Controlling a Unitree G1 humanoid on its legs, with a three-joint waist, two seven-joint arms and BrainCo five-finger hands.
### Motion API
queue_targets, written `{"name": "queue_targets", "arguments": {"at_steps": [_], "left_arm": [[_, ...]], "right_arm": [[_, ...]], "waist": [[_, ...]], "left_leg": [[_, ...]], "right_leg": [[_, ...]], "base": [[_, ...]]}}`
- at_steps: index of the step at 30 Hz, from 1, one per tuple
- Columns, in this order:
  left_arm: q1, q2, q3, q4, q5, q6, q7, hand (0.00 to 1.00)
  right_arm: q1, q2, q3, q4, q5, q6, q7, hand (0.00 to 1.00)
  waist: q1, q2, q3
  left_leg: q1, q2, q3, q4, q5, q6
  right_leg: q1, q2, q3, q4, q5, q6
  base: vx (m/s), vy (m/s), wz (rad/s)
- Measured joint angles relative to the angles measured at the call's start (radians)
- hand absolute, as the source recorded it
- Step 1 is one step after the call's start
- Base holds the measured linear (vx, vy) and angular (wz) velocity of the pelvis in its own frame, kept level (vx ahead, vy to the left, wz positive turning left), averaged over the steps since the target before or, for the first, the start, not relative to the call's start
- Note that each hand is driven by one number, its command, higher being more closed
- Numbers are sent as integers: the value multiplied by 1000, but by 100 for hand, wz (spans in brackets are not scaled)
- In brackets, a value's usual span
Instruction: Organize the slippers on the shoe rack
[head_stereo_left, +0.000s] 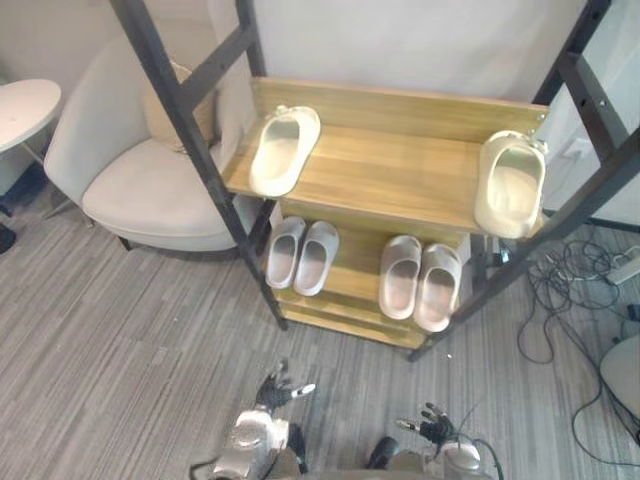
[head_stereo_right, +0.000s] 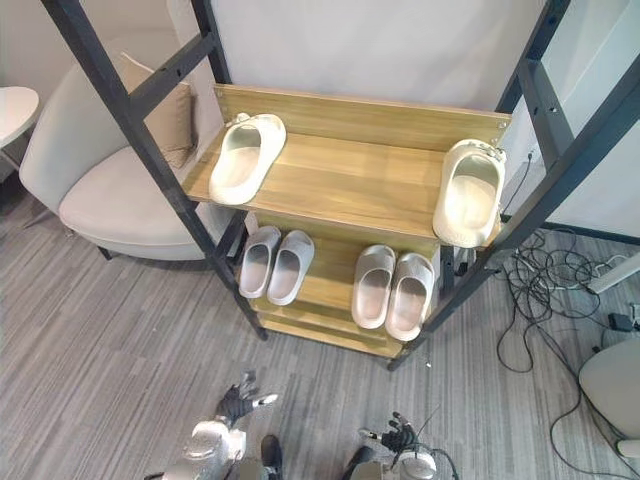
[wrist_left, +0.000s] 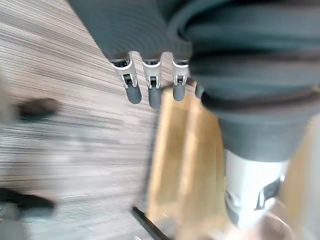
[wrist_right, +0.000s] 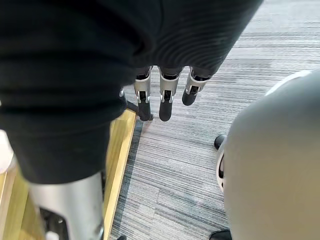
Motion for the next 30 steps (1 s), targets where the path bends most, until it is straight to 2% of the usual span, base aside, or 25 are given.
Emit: {"name": "queue_targets", "arguments": {"at_steps": [4,6,12,17,19,23,30], "left_arm": [[-1,15,-95,-229,3,-6,-11,0],[8,22,-148,-390,0,-21,-42,0],[4,28,-231,-617,-69,-48,-86,0],[-55,35,-230,-722,-87,-61,-79,0],[-123,34,-228,-792,-85,-74,-44,0],[-210,25,-215,-814,-41,-88,3,0],[-283,24,-65,-808,54,-89,83,0]], "right_arm": [[-2,1,0,17,0,0,0,0],[0,-2,1,20,-1,0,1,0],[4,-22,32,27,0,-1,22,0],[19,-39,44,34,1,-3,38,0],[16,-50,54,55,2,-4,42,0],[21,-71,55,59,2,-4,45,0],[26,-95,49,61,2,-4,60,0]], "waist": [[-1,7,-9],[-1,14,-25],[-1,18,-44],[-1,17,-46],[0,16,-47],[0,16,-53],[-13,13,-56]], "left_leg": [[12,-10,-16,-20,10,7],[14,-17,-23,-32,16,15],[40,-28,-28,-54,20,22],[41,-29,-39,-57,23,26],[41,-30,-42,-57,23,26],[42,-30,-43,-56,23,26],[47,-28,-31,-56,22,25]], "right_leg": [[30,8,-14,-46,24,4],[33,9,-21,-62,34,7],[66,18,-25,-104,56,11],[76,16,-33,-109,60,14],[77,15,-35,-106,59,15],[76,10,-35,-91,54,16],[62,6,-20,-73,48,14]], "base": [[-8,14,9],[6,26,8],[4,5,1],[17,1,6],[12,2,3],[0,0,0],[-6,5,-6]]}}
